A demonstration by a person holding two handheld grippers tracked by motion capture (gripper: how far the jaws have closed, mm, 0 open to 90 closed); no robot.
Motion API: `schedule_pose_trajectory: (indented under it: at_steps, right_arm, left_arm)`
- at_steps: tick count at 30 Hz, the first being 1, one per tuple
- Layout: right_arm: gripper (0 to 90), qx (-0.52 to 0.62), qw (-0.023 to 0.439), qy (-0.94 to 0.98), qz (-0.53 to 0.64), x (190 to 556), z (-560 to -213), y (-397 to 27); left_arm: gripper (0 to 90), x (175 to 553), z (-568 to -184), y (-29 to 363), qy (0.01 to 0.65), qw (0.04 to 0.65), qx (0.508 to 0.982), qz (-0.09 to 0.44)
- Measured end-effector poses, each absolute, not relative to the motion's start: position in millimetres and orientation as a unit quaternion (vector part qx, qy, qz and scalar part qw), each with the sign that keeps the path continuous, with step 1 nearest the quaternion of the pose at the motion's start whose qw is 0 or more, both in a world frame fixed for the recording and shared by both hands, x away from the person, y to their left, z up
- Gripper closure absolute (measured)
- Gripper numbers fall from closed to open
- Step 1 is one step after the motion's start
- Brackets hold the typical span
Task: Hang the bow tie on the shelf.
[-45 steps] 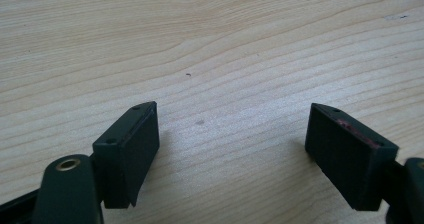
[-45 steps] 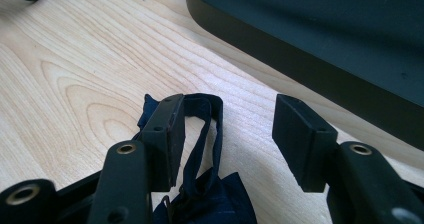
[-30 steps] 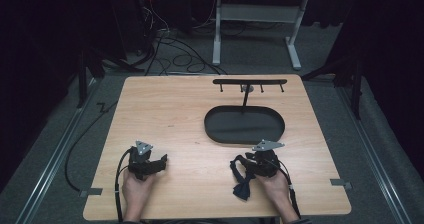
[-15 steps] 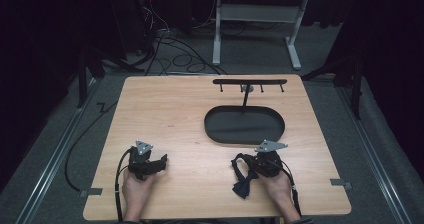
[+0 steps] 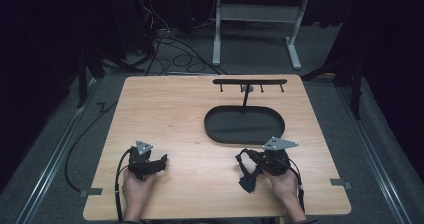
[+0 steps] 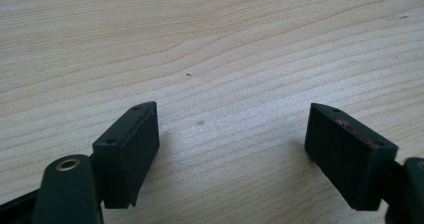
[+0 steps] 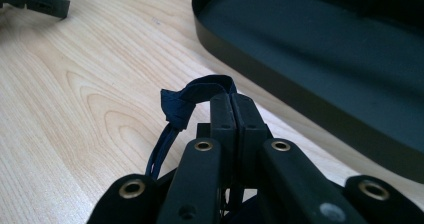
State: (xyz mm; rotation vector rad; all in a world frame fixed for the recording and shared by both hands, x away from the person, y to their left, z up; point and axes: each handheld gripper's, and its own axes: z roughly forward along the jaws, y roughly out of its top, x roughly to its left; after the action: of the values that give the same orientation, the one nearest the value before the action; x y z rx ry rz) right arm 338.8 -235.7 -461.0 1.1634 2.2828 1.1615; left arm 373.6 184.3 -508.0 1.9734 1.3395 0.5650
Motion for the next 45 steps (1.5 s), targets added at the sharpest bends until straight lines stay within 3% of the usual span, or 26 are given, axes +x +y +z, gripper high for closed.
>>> schedule_pose_trajectory:
  at_steps: [45]
  right_arm:
    - [90.0, 0.418, 0.23, 0.758, 0.445, 339.8, -404.6, -275.0]
  left_arm:
    - [22.1, 373.6, -507.9, 184.6, 0.514, 0.339, 0.758, 0.216]
